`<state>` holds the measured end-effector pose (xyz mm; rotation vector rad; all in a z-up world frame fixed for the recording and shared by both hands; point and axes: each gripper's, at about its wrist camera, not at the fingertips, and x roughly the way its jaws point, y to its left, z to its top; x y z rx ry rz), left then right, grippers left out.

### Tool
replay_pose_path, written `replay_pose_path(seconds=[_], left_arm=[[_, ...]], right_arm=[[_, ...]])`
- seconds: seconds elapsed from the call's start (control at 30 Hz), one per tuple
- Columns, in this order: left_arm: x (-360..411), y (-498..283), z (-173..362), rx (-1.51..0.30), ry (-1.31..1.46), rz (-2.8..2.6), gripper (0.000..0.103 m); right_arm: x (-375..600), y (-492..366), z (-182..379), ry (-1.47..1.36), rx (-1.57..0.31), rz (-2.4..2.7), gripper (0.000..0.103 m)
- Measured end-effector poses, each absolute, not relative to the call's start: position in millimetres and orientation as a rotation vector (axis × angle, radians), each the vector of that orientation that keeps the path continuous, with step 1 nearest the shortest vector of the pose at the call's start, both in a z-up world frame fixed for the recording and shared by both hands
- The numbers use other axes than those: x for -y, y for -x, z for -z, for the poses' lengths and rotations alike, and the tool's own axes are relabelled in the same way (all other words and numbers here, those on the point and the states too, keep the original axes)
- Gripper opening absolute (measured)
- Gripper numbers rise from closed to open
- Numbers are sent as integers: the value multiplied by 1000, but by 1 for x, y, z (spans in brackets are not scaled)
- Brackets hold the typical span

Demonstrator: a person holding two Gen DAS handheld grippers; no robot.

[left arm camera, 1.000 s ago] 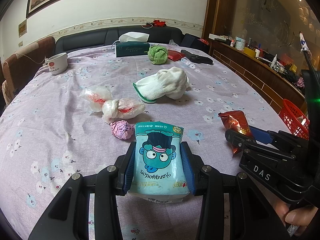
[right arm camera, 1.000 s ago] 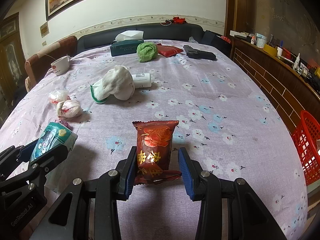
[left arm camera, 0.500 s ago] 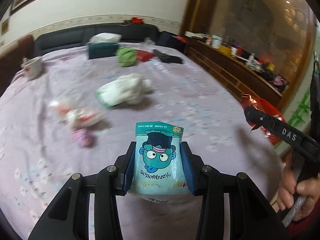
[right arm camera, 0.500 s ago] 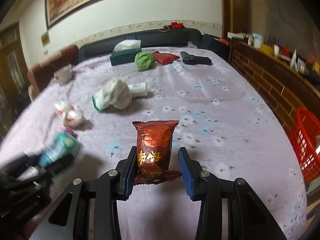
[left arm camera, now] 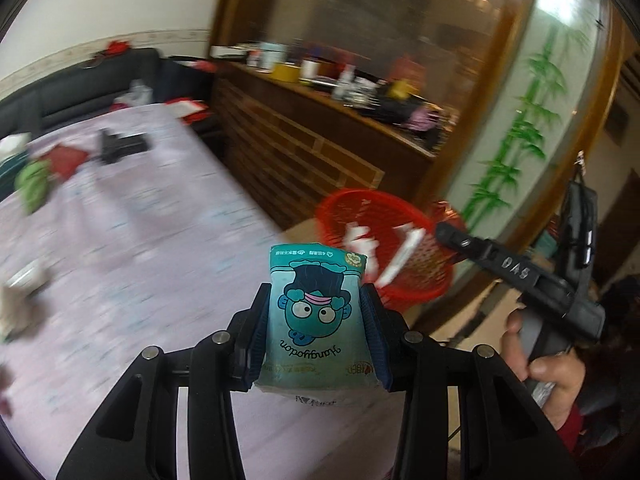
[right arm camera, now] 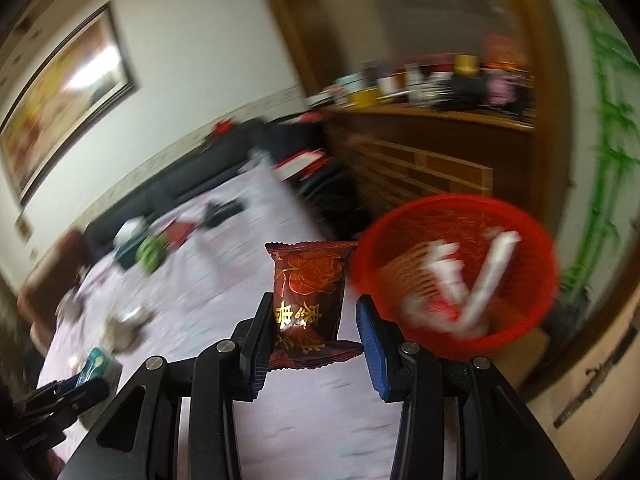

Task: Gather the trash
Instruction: 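Carry the teal pack and red wrapper to the red wastebasket and release, then return both grippers to the table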

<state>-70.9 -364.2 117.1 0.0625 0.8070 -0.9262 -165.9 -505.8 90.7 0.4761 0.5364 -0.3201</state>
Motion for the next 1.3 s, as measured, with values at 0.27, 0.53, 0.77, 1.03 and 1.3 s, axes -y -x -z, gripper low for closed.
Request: replay_pose_path(seconds=[0.27, 0.53, 0.77, 1.03, 1.3], left_arm=[[468, 61, -106, -837, -98, 988, 51], [457, 53, -97, -866, -67, 955, 63], [375, 75, -104, -780, -107, 831, 66], [262, 81, -97, -778, -82, 644, 67], [124, 59, -71, -834, 53, 358, 66]], right_arm=[[594, 182, -90, -605, -522, 360, 44], [652, 174, -81, -684, -523, 362, 65], [653, 194, -81, -679, -487, 386, 71], [572, 181, -83, -580, -536, 227, 71], [466, 135, -74, -451, -662, 14, 71]])
